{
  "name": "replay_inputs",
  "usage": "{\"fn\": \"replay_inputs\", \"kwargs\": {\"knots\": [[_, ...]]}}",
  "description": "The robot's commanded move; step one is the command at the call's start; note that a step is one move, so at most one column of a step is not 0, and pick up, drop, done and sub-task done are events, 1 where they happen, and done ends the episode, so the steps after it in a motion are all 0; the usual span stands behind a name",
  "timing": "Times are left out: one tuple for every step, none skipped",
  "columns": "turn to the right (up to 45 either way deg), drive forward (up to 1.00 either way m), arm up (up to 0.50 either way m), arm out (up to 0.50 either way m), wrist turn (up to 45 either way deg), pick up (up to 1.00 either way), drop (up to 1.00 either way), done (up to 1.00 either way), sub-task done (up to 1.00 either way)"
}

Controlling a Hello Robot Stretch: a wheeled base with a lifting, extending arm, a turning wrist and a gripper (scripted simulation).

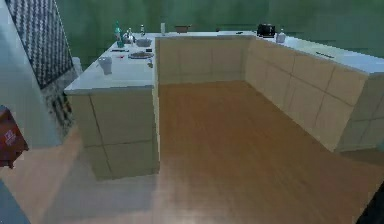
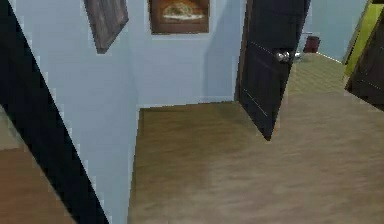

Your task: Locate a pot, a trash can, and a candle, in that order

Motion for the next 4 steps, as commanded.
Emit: {"fn": "replay_inputs", "kwargs": {"knots": [[0.0,1.00,0.00,0.00,0.0,0.00,0.00,0.00,0.00],[0.0,0.15,0.00,0.00,0.0,0.00,0.00,0.00,0.00],[-6.0,0.00,0.00,0.00,0.0,0.00,0.00,0.00,0.00],[0.0,1.00,0.00,0.00,0.0,0.00,0.00,0.00,0.00]]}}
